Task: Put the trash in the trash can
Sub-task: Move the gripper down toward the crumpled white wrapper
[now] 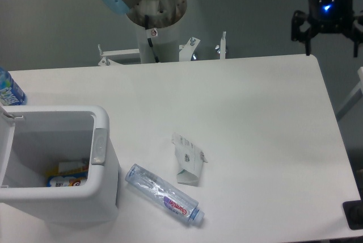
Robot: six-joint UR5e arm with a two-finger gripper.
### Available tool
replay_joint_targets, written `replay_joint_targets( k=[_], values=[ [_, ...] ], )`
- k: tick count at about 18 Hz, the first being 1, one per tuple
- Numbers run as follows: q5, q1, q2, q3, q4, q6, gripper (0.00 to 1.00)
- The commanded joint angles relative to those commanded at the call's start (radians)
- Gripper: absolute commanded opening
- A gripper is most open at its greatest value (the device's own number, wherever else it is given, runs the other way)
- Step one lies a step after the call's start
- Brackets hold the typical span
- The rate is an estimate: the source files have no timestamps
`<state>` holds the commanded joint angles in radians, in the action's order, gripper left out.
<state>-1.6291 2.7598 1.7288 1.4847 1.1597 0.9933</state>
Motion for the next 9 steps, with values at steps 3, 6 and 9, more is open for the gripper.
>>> replay_joint_targets(
  k=[3,6,9],
  values=[
    [0.006,-0.035,0.012,0.049,-0.098,-0.218,1.00],
    [0.008,-0.094,0.022,0.098,-0.132,-0.350,1.00],
    [0.038,-0.146,0.029,0.181,-0.214,-0.531,1.00]
  ],
)
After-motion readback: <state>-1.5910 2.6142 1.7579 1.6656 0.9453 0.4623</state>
